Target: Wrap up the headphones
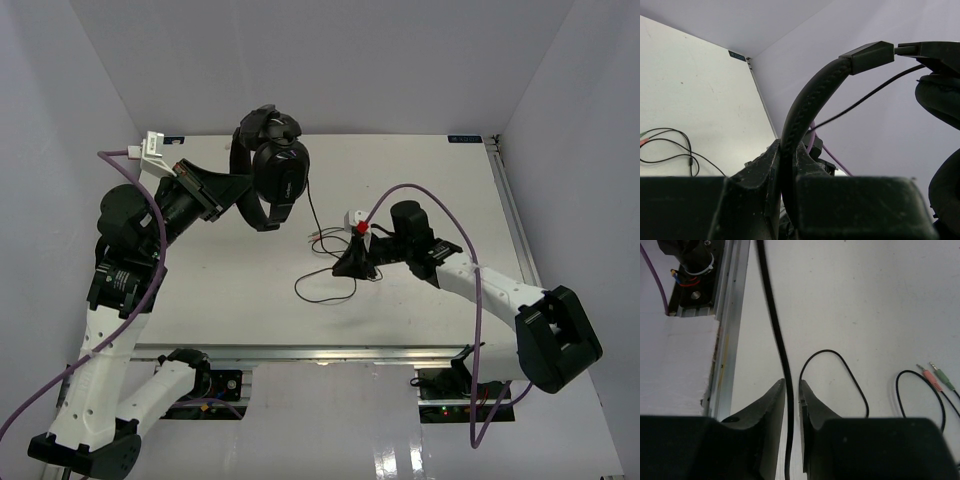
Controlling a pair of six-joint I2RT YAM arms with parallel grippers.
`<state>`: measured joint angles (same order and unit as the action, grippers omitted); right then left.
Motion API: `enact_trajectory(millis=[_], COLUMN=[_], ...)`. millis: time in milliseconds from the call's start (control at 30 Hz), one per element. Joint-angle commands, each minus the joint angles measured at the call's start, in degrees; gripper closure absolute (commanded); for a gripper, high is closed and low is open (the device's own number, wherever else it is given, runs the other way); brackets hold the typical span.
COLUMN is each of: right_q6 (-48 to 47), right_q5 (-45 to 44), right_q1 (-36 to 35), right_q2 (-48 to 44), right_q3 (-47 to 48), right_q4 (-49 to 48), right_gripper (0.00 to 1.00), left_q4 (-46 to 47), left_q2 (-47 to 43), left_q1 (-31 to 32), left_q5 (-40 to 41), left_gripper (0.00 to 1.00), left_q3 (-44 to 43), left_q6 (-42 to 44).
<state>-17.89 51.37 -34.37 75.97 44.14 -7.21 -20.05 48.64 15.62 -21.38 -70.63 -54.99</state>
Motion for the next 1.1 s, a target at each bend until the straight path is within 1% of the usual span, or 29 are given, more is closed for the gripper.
enact_trajectory(millis=[0, 33, 100, 167, 200, 233, 333, 433, 500, 600, 700, 833, 900, 967, 1067], right_q6=[-0.8, -1.2, -2.8, -7.2, -10.7, -11.4, -19.1, -23.0, -25.1, -30.4, -33.5, -37.3, -39.2, -39.9, -41.1], right_q5=[1.9, 2.1, 1.9, -0.4, -2.7, -3.1, -10.7, -16.4, -22.2, -34.1, -42.2, -49.1, -50.9, -51.1, -53.4], right_q1=[-0.7, -0.8, -1.2, -2.6, -3.8, -4.6, -7.0, -9.3, -10.2, -11.0, -11.7, -11.9, -12.1, -12.3, -12.8], right_q2=[-0.3, -0.4, -1.0, -2.7, -3.1, -3.7, -3.6, -2.3, -2.1, -1.4, -1.8, -4.2, -5.1, -5.7, -6.7], right_q3=[-0.8, -0.8, -0.3, 1.4, 2.9, 3.1, 10.3, 14.3, 15.8, 18.8, 21.7, 22.5, 23.1, 24.0, 24.6], right_q4=[-2.0, -1.7, -0.3, 3.8, 7.4, 10.8, 21.6, 30.1, 31.9, 34.1, 35.9, 36.0, 36.1, 37.0, 37.2], right_gripper=[0.86, 0.92, 0.92, 0.92, 0.92, 0.92, 0.92, 0.92, 0.92, 0.92, 0.92, 0.92, 0.92, 0.92, 0.92], left_q4=[3.1, 3.1, 2.9, 2.8, 2.8, 2.6, 2.0, 1.9, 1.9, 2.1, 2.4, 3.4, 4.3, 5.9, 7.7], left_q2=[-0.6, -0.6, -0.7, -1.1, -1.2, -1.2, -0.4, 2.0, 4.2, 8.9, 14.6, 21.3, 24.0, 27.0, 31.3], left_q1=[0.2, 0.2, 0.2, 0.2, 0.3, 0.3, 0.2, 0.2, 0.2, 0.5, 1.8, 6.0, 8.0, 9.2, 13.5], left_q5=[1.6, 2.2, 4.8, 8.4, 10.8, 11.3, 19.0, 23.4, 26.1, 29.5, 35.3, 44.6, 47.8, 49.4, 52.6], left_gripper=[1.00, 1.00, 1.00, 1.00, 1.00, 1.00, 1.00, 1.00, 1.00, 1.00, 1.00, 1.00, 1.00, 1.00, 1.00], left_q3=[-0.4, -0.4, -0.1, 0.3, 0.5, 0.8, 1.7, 2.7, 3.0, 3.3, 3.0, 2.9, 3.0, 3.2, 2.7], left_q6=[-1.8, -1.9, -2.0, -2.3, -2.5, -2.7, -3.6, -3.7, -3.5, -2.9, -1.1, 4.7, 7.5, 9.3, 12.6])
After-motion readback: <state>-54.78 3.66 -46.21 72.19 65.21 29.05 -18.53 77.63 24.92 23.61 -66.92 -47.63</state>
